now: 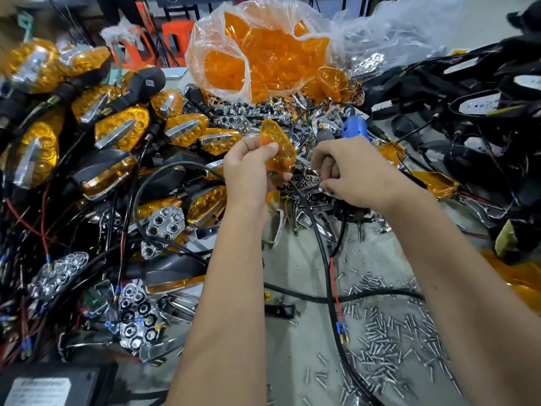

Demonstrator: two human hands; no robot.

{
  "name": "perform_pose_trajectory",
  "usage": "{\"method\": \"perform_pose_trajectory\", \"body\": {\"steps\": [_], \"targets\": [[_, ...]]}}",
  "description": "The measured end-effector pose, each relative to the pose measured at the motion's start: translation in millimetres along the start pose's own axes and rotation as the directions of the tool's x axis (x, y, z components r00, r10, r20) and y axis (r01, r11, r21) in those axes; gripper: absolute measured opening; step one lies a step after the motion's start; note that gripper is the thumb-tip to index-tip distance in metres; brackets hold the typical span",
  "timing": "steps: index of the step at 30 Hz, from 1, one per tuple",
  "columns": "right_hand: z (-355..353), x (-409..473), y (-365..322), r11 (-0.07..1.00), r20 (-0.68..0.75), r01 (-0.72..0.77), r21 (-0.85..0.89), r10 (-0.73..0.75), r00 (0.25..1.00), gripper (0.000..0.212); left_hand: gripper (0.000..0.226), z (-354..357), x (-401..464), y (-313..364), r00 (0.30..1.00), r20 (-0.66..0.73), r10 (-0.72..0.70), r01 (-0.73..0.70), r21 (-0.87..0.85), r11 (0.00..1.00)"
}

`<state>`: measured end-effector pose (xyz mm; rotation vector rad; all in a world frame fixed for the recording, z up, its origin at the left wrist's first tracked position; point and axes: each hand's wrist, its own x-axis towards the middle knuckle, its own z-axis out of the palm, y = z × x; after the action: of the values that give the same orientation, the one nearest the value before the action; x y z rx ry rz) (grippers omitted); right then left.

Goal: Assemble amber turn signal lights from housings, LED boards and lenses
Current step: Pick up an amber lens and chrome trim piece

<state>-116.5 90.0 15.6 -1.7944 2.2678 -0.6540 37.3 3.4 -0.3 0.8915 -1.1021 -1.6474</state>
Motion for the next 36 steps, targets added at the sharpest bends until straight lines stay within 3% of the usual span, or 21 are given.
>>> {"method": "perform_pose_trajectory", "body": {"steps": [7,11,17,24,32,36], "targets": [[10,-1,-3,0.998,-0.008,0.047,-0.049,-0.047,0.999,0.028,0.010,1,-3,2,0.998,-0.029,0.060,-0.061,-0.015,0.998],[7,-2,3,0.996,-0.046,0.040,0.084,-0.036,0.998,0.027,0.009,1,-4,3,0.998,-0.015,0.056,-0.057,-0.021,0.998],[-3,0,10,0.980,-0.247,-0.011,0.200,0.062,0.967,0.021,0.013,2,-7,3,0.998,0.021,0.066,-0.066,0.033,0.997],[-7,-6,11,0.890,-0.211,0.004,0.456,0.104,0.972,0.028,0.014,3,-7,1,0.996,0.031,0.083,-0.085,0.081,0.993],[-3,-4,11,0.927,-0.240,-0.007,0.375,0.104,0.965,0.012,0.023,0,-9,2,0.998,0.013,0.061,-0.062,0.064,0.996],[-3,-4,5,0.839,-0.260,0.043,0.542,0.118,0.958,0.021,0.016,0,-8,0,0.998,0.038,0.049,-0.051,0.046,0.998]]}}
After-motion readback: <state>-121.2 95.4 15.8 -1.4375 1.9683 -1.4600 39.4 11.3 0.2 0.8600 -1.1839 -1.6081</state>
